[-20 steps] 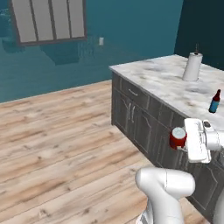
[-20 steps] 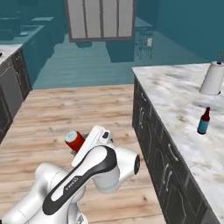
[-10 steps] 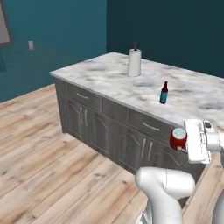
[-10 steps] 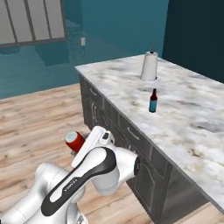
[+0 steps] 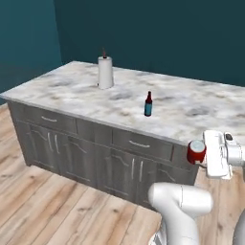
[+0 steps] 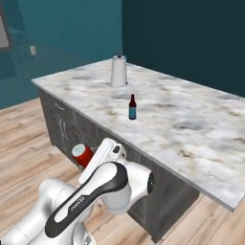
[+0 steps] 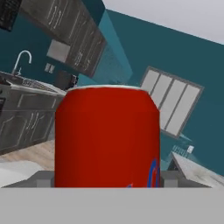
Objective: Move the drinks to the dining counter.
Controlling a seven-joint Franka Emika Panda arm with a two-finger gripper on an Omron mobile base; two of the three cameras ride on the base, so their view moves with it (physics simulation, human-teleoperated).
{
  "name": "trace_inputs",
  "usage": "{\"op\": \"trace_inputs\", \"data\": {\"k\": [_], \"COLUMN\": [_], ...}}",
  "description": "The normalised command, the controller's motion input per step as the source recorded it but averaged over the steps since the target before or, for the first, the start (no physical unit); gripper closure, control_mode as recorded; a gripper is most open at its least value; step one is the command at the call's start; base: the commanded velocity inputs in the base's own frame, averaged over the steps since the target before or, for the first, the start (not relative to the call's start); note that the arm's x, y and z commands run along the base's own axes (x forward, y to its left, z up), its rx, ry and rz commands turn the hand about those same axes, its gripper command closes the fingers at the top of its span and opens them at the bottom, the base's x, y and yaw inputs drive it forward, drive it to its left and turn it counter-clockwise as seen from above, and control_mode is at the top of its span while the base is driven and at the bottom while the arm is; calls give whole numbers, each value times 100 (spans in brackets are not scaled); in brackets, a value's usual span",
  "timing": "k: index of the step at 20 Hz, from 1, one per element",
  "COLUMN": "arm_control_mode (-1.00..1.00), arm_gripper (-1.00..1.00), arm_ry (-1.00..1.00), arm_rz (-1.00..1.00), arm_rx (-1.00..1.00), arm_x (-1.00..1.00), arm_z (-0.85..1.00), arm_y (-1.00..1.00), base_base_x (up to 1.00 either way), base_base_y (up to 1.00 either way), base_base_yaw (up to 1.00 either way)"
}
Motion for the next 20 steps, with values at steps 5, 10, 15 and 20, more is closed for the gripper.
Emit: {"op": "trace_inputs", "data": {"k": [5,10,15,20], "arm_control_mode": [100,100,100,100], "arm_gripper": [100,100,100,100], "arm_ry": [0,0,0,0], "arm_rz": [0,0,0,0], "arm_rx": [0,0,0,0], "arm_x": [0,0,0,0], "arm_z": [0,0,0,0], "arm_y": [0,0,0,0], "base_base_x": [71,76,70,56], "base_base_y": [25,28,26,1], "base_base_yaw": [-38,-31,-28,-33]}}
